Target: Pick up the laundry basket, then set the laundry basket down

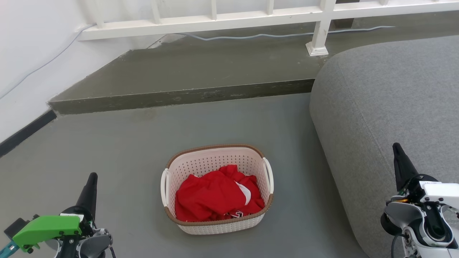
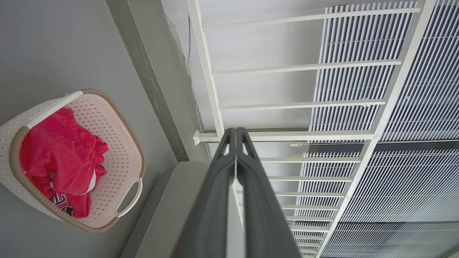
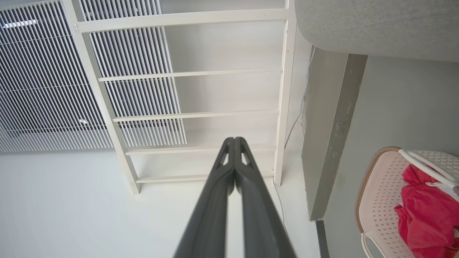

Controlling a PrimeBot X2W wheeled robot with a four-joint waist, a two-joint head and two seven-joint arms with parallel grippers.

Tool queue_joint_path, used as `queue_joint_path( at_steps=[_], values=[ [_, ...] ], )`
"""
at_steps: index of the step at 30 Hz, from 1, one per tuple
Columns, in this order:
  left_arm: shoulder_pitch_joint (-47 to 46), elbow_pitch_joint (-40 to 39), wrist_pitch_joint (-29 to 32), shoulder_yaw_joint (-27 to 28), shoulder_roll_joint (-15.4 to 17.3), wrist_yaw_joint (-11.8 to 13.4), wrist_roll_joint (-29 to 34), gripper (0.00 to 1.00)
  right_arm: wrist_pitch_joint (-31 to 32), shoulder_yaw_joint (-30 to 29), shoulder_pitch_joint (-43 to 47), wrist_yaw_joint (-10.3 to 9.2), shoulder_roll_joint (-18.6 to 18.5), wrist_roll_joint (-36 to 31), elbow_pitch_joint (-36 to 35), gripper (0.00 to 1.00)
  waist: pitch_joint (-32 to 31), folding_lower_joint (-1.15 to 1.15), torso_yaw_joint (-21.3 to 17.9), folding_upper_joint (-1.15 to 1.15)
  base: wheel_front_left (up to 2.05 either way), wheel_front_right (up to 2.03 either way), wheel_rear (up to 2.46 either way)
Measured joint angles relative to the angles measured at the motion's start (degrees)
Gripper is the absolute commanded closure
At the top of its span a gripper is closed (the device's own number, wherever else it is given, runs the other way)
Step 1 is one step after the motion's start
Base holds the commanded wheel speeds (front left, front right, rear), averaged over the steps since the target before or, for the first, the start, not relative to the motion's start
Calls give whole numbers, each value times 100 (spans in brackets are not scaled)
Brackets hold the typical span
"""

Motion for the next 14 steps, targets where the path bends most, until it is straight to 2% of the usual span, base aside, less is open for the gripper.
queue_joint_path(
  at_steps=[14],
  values=[
    [0, -1, 0, 0, 0, 0, 0, 100, 16, -10, 0, 0, 12, 0, -3, 100, 0, 0, 0, 0, 0, 0, 0]
  ],
)
